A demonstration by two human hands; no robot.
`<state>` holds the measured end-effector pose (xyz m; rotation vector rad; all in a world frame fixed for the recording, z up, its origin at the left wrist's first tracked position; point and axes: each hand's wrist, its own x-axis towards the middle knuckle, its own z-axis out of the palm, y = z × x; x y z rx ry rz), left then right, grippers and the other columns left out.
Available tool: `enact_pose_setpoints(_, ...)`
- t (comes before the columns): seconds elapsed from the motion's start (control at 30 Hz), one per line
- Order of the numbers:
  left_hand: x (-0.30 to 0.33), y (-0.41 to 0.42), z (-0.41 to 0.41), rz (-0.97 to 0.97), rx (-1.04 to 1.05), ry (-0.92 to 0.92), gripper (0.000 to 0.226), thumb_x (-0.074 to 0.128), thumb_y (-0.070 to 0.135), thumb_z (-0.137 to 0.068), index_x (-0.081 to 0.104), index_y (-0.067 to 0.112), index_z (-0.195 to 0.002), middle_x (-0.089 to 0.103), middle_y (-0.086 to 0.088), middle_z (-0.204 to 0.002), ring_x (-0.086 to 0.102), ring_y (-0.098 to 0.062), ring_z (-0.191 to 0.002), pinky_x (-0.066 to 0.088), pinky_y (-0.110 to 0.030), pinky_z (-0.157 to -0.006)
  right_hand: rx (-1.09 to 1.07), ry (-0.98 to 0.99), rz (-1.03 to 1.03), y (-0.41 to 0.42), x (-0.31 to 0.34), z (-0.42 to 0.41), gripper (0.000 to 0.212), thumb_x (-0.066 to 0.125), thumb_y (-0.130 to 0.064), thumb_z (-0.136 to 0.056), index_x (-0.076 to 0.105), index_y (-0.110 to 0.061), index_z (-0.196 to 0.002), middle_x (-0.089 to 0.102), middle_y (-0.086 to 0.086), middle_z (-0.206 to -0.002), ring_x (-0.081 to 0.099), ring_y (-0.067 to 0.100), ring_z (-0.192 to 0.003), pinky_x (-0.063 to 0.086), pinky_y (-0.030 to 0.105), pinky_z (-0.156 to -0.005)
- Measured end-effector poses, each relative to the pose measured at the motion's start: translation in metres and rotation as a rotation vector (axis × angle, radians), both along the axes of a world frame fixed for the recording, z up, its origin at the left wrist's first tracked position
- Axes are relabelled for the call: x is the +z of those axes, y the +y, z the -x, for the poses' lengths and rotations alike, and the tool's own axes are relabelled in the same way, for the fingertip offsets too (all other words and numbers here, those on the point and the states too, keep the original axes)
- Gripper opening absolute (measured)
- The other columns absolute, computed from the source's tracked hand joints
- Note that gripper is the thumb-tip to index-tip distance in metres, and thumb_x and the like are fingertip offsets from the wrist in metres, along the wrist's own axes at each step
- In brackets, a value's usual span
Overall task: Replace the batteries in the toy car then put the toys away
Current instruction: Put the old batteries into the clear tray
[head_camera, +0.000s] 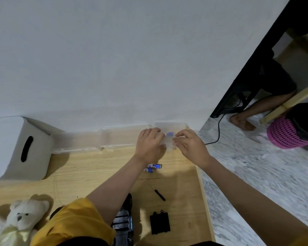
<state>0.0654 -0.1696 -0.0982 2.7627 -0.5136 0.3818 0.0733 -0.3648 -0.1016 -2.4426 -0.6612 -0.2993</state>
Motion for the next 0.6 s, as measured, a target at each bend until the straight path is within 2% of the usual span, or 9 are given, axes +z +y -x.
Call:
enact_pose_setpoints(0.1, 0.002, 0.002, -0.003, -0.015, -0.021, 0.008, 0.033, 0.077, 0.021, -0.056, 0.069, 0.01, -0.087, 0.069, -0.009, -0.094, 0.065, -0.028, -0.08, 0.048, -0.034, -0.076, -0.066, -0.02, -0.004, 0.006, -0.002, 0.004, 0.024, 0.08, -0.029, -0.072, 0.075, -0.015, -0.091, 0.065, 0.0, -0.092, 0.057, 0.017, -0.089, 0.054, 0.026, -0.064)
enact_pose_setpoints(0.23, 0.005, 0.006, -0.006, -0.069, -0.064, 0.032, 0.033, 0.084, 0.028, -0.053, 0.07, 0.011, -0.077, 0.069, -0.007, -0.09, 0.064, -0.026, -0.074, 0.046, -0.032, -0.071, -0.12, -0.137, 0.034, 0.011, -0.009, 0.005, 0.024, 0.077, -0.036, -0.073, 0.073, -0.016, -0.085, 0.065, -0.002, -0.087, 0.054, 0.014, -0.086, 0.05, 0.022, -0.06)
enact_pose_setpoints(0.33, 0.005, 0.01, -0.009, -0.088, -0.096, 0.017, 0.031, 0.082, 0.037, -0.06, 0.07, 0.012, -0.076, 0.069, -0.006, -0.089, 0.064, -0.025, -0.073, 0.043, -0.032, -0.073, -0.122, -0.233, 0.041, 0.011, -0.017, 0.005, 0.022, 0.077, -0.033, -0.075, 0.072, -0.015, -0.085, 0.067, -0.001, -0.087, 0.056, 0.016, -0.085, 0.051, 0.023, -0.062)
enact_pose_setpoints(0.43, 0.006, 0.014, -0.01, -0.074, -0.13, -0.025, 0.028, 0.069, 0.04, -0.069, 0.071, 0.013, -0.078, 0.069, -0.005, -0.089, 0.064, -0.025, -0.072, 0.045, -0.031, -0.071, -0.1, -0.329, 0.063, 0.011, -0.021, 0.004, 0.02, 0.076, -0.031, -0.077, 0.072, -0.012, -0.085, 0.068, 0.002, -0.086, 0.055, 0.018, -0.084, 0.05, 0.023, -0.069)
enact_pose_setpoints(0.53, 0.005, 0.016, -0.008, -0.079, -0.149, 0.009, 0.032, 0.085, 0.031, -0.06, 0.071, 0.013, -0.082, 0.069, -0.006, -0.091, 0.064, -0.026, -0.073, 0.049, -0.031, -0.071, -0.101, -0.348, 0.074, 0.011, -0.022, 0.004, 0.02, 0.074, -0.031, -0.078, 0.072, -0.012, -0.084, 0.068, 0.002, -0.086, 0.052, 0.017, -0.085, 0.046, 0.021, -0.07)
enact_pose_setpoints(0.6, 0.006, 0.017, -0.006, -0.062, -0.144, 0.065, 0.036, 0.087, 0.029, -0.059, 0.072, 0.012, -0.087, 0.069, -0.007, -0.094, 0.066, -0.027, -0.076, 0.052, -0.034, -0.075, -0.101, -0.324, 0.087, 0.01, -0.021, 0.005, 0.019, 0.073, -0.031, -0.078, 0.071, -0.013, -0.084, 0.067, 0.001, -0.087, 0.05, 0.016, -0.086, 0.047, 0.02, -0.066)
